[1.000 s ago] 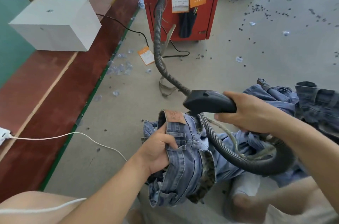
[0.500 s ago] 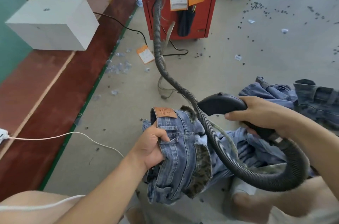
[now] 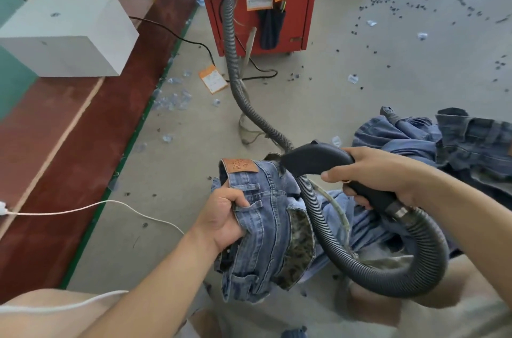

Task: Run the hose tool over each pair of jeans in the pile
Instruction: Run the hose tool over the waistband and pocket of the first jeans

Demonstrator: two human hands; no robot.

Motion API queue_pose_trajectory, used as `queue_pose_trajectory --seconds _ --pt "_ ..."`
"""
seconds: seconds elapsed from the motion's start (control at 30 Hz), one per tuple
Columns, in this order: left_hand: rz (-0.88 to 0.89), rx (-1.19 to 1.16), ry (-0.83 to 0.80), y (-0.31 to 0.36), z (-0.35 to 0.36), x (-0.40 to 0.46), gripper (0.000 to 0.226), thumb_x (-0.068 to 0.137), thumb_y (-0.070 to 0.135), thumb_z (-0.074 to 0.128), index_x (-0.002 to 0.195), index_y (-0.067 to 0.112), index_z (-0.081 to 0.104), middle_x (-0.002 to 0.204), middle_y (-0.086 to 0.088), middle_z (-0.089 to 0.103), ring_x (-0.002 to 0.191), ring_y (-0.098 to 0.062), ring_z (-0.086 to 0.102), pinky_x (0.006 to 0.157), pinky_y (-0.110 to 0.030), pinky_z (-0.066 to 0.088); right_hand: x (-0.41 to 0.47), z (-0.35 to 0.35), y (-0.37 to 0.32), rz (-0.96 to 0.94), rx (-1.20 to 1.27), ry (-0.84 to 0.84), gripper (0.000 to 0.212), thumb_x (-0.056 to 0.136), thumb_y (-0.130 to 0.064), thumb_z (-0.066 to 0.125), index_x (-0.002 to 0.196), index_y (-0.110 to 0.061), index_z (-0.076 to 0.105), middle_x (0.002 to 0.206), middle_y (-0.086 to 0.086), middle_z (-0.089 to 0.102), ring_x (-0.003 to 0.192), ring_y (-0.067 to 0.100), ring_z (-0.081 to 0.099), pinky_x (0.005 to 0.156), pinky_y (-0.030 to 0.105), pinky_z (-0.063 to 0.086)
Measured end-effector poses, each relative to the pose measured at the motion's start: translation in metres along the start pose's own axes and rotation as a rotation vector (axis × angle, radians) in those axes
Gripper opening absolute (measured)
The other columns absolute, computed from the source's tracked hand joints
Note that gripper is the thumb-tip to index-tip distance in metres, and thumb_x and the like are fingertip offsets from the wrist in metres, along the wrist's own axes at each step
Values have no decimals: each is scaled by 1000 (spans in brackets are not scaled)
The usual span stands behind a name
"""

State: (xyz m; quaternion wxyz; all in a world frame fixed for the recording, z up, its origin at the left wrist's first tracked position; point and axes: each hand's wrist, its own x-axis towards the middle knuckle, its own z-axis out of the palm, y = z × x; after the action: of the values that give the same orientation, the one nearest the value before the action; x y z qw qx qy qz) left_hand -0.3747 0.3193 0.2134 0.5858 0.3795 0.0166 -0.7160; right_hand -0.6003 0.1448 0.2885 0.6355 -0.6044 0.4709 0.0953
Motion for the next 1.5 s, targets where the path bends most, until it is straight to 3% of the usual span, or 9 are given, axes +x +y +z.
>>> queue_pose_trajectory --seconds 0.3,0.53,0.67,0.77,0.97,1.1,1.27,1.37,1.5 --pt "17 31 74 4 -6 3 73 68 -5 37 139 -6 53 141 -30 56 128 -51 56 105 -63 47 15 4 3 -83 -126 319 20 94 -28 73 106 -18 60 63 8 60 46 21 53 47 32 49" --pt "96 -51 131 16 -6 4 66 67 -4 36 127 -7 61 129 -29 63 110 -47 67 96 -59 55 -6 0 1 -161 -717 -57 19 84 -38 76 97 -36 62 72 -2 72 51 11 65 48 22 50" --pt "89 -24 137 12 -7 5 74 68 -5 34 140 -8 52 141 -31 56 121 -48 59 104 -59 49 3 17 4 -238 -618 -14 16 87 -34 75 94 -32 61 59 -8 66 45 7 59 45 19 46" --pt "61 0 72 11 -7 4 64 67 -6 36 123 -6 68 129 -30 64 109 -46 67 92 -59 57 2 13 0 -302 -401 92 16 90 -34 75 99 -34 62 59 1 64 46 16 58 46 29 49" --pt "75 453 29 -13 -1 -1 77 59 -15 44 127 12 66 125 -26 66 114 -43 67 85 -50 59 -5 -12 -7 -340 -364 183 16 89 -39 74 98 -38 61 58 6 65 44 18 57 45 29 49" --pt "169 883 -141 -28 7 -12 77 66 -12 46 125 32 68 119 4 74 120 -19 66 93 -31 52 -5 -22 -7 -106 -277 -11 20 86 -37 77 102 -34 66 66 10 65 50 24 56 51 32 51" --pt "292 1308 -351 -43 12 -19 78 71 -11 45 131 35 64 141 22 57 140 -1 45 115 -21 37 6 -25 3 96 -95 62 29 93 -27 76 116 -17 61 70 12 56 49 22 50 50 32 49" --pt "389 1508 -342 -39 8 -20 60 70 -1 51 108 45 54 123 42 48 119 9 47 100 -6 33 -6 -44 4 69 4 -10 23 90 -31 80 107 -21 66 74 15 54 52 24 48 51 32 48" --pt "556 1711 -303 -33 -5 -19 45 68 10 54 103 37 49 108 17 55 107 -10 54 92 -9 34 -18 -53 5 122 -40 -202 38 81 -36 88 111 -23 68 75 16 55 52 25 50 48 31 49"
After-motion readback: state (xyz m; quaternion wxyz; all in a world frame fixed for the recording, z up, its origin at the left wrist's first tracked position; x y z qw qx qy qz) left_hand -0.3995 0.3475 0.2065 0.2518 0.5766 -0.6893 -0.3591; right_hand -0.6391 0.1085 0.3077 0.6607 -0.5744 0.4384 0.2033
